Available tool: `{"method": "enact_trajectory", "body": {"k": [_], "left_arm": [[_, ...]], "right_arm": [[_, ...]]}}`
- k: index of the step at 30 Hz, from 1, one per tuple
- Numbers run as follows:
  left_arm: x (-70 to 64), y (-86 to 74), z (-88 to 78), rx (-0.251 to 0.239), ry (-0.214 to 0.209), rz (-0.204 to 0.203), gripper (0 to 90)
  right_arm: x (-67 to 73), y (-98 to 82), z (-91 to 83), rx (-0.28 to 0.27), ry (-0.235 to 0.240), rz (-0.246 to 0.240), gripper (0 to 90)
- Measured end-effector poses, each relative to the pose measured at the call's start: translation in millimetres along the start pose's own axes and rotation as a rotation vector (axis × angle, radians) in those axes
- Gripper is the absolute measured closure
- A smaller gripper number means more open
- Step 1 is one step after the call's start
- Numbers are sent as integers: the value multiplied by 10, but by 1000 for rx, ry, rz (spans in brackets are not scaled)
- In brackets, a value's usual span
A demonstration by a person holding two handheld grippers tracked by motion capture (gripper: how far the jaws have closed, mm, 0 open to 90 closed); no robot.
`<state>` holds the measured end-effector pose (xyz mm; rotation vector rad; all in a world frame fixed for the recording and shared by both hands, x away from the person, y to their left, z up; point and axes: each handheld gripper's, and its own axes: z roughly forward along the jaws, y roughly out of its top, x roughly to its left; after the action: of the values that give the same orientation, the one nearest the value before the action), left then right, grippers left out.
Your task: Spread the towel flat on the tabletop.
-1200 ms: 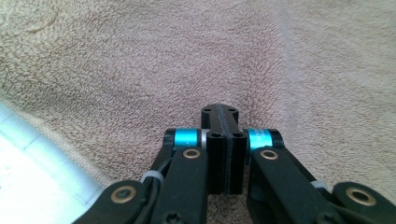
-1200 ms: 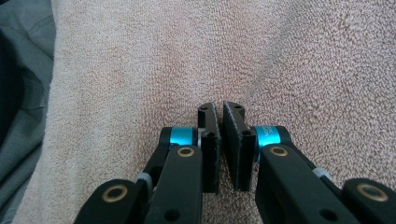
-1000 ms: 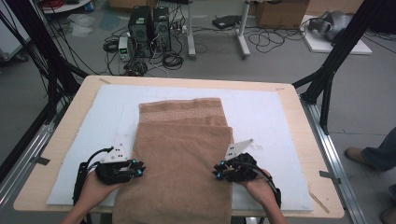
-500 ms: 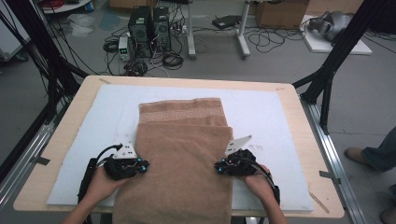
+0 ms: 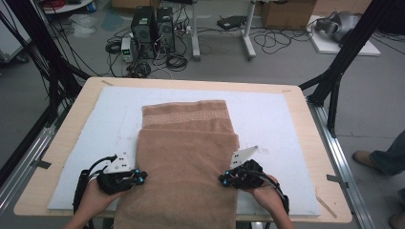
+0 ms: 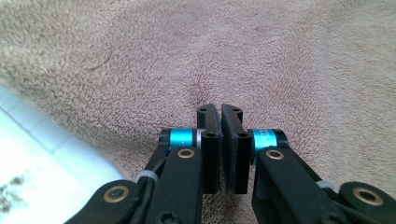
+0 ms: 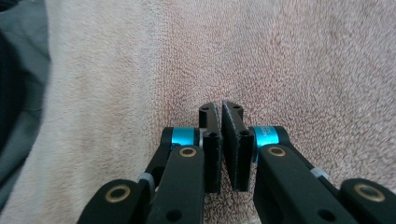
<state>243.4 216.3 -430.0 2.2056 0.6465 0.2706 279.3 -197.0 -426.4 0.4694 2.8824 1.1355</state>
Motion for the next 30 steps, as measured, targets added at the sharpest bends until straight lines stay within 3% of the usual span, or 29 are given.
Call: {"method": "enact_trajectory", "body": {"k": [4,7,9,13,17,19,24,30], "left_arm": [[-141,-74,-84,2,-32,11,861],[-163,-42,-146,-21,-31,19,823],[-103,31,-159,-50,-18,8,767],[53,149,-36,-53,16,-3,720],[165,144,168,17,25,-13,696],[181,100,242,43,13,-17,721],[173,60,246,19,18,-19,846],[153,63,230,23,20,-14,874]], "right_arm": [[138,-25,-28,2,31,-22,862],[179,-13,-100,-47,34,-30,782],[121,14,-161,-75,3,-20,744],[-68,85,-129,-44,-46,9,724],[-190,97,34,15,-44,31,717],[-208,76,113,48,-44,31,737],[-218,20,116,16,-40,44,815],[-200,24,116,20,-35,32,851]]}}
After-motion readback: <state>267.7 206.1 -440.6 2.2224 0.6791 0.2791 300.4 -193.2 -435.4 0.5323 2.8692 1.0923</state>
